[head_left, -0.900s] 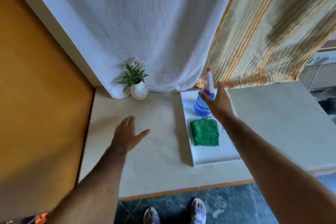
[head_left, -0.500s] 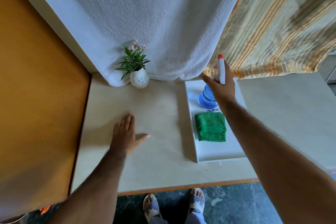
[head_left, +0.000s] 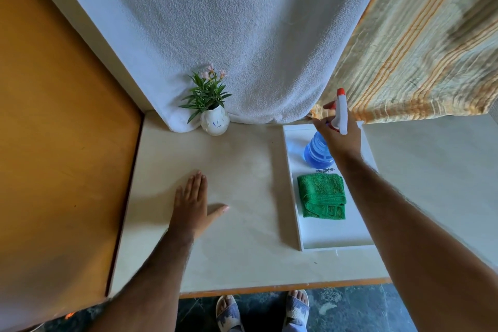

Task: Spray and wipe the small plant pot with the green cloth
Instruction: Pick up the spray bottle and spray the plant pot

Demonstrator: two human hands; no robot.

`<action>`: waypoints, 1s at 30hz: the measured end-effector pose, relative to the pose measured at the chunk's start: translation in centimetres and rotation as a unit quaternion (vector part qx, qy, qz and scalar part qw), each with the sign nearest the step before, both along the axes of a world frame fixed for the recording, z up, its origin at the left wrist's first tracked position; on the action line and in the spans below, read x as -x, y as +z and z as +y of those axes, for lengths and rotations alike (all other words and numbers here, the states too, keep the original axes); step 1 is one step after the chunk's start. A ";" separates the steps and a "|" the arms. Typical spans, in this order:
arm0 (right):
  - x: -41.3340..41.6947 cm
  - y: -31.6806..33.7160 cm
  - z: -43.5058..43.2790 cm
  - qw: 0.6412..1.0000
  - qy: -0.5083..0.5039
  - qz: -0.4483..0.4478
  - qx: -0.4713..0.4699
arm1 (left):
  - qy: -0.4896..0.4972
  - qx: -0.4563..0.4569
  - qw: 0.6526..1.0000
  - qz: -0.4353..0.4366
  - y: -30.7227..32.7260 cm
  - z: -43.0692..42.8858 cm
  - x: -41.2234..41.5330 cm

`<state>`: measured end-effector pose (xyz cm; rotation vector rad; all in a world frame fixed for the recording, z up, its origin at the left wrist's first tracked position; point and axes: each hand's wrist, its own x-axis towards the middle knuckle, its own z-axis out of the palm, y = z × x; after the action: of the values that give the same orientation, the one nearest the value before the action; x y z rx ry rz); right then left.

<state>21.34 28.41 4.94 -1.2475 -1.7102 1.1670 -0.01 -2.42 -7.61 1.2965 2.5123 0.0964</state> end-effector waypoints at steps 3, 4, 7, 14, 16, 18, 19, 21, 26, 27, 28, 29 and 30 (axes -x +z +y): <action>0.1 -1.2 0.1 0.999 -0.040 -0.008 0.019 | -0.007 -0.006 1.000 0.007 -0.4 -0.2 -0.1; 0.2 -1.4 0.2 0.998 -0.050 -0.008 0.024 | -0.008 -0.006 1.000 0.009 -0.6 -0.2 -0.1; 0.7 -2.0 0.5 0.998 -0.060 -0.008 0.035 | -0.007 -0.008 1.000 0.010 -1.0 -0.4 0.0; 0.8 -0.1 0.0 0.994 -0.076 0.054 0.060 | 0.000 -0.009 1.000 0.007 -1.2 -0.4 0.1; 1.4 1.5 -0.8 0.996 -0.029 0.067 0.044 | 0.001 -0.010 1.000 0.002 -1.0 -0.4 0.2; 2.4 3.0 -1.9 0.996 0.044 0.074 0.015 | -0.007 -0.017 1.000 0.016 -0.8 -0.7 0.6; 3.1 3.5 -2.5 0.995 0.072 0.069 0.008 | -0.007 -0.016 1.000 0.026 -0.7 -1.1 0.9; 4.7 4.1 -3.9 0.993 0.106 0.058 0.007 | 0.006 -0.018 0.999 0.037 -0.7 -1.9 2.1; 8.9 2.9 -8.0 0.987 0.157 0.003 0.040 | 0.045 -0.026 0.998 0.032 -0.8 -3.1 4.7; 9.7 2.2 -8.6 0.985 0.165 -0.022 0.046 | 0.048 -0.028 0.998 0.031 -1.0 -3.2 4.8; 10.5 1.5 -9.4 0.982 0.179 -0.039 0.057 | 0.050 -0.032 0.998 0.033 -1.2 -3.3 4.8; 11.2 0.7 -10.0 0.977 0.193 -0.063 0.066 | 0.051 -0.038 0.997 0.036 -1.5 -3.5 4.8; 12.0 -0.1 -10.4 0.972 0.205 -0.089 0.074 | 0.051 -0.047 0.997 0.040 -1.8 -3.6 4.7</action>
<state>9.38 17.98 4.87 -1.1437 -2.1179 1.4815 -4.74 -5.98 -9.43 1.2283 2.6708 0.1910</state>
